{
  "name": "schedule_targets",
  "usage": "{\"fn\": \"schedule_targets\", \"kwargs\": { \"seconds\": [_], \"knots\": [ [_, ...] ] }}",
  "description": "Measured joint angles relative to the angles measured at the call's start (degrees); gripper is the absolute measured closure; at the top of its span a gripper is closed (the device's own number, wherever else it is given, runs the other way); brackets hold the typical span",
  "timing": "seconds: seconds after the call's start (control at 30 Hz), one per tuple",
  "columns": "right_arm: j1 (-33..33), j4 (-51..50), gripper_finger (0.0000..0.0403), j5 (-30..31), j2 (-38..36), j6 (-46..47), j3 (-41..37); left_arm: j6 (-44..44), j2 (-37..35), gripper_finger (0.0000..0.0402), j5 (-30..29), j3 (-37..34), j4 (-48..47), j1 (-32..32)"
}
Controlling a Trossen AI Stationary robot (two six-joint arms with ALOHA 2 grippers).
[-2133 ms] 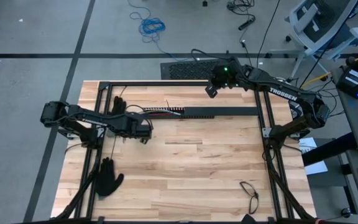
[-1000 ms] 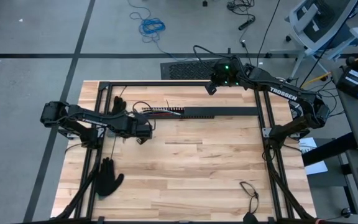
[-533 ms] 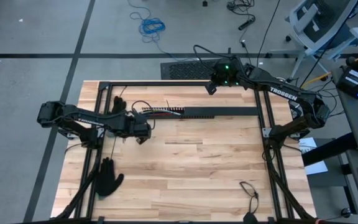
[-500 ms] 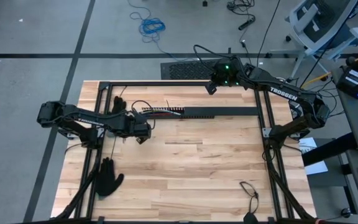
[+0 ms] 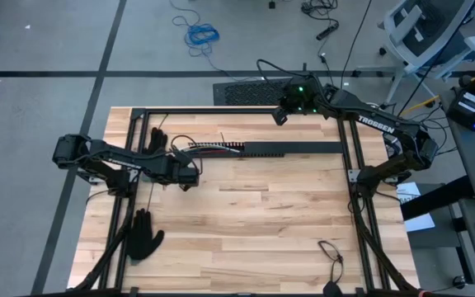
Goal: Ziptie cables
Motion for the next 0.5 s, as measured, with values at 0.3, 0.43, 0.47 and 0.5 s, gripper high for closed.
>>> {"fn": "schedule_targets", "kwargs": {
  "seconds": [0.3,0.43,0.47,0.5],
  "knots": [
    [0.0,0.1,0.0385,0.0,0.0,0.0,0.0,0.0,0.0,0.0328,0.0,0.3,0.6,0.0],
    [0.0,0.1,0.0385,0.0,0.0,0.2,0.0,0.1,0.0,0.037,0.0,0.3,0.6,0.0],
    [0.0,0.1,0.0385,0.0,0.0,0.3,0.0,0.2,0.0,0.038,0.0,0.3,0.4,0.0],
    [0.0,0.1,0.0385,0.0,0.0,0.4,0.0,0.5,0.0,0.0389,0.0,0.3,0.2,0.0]
  ]
}}
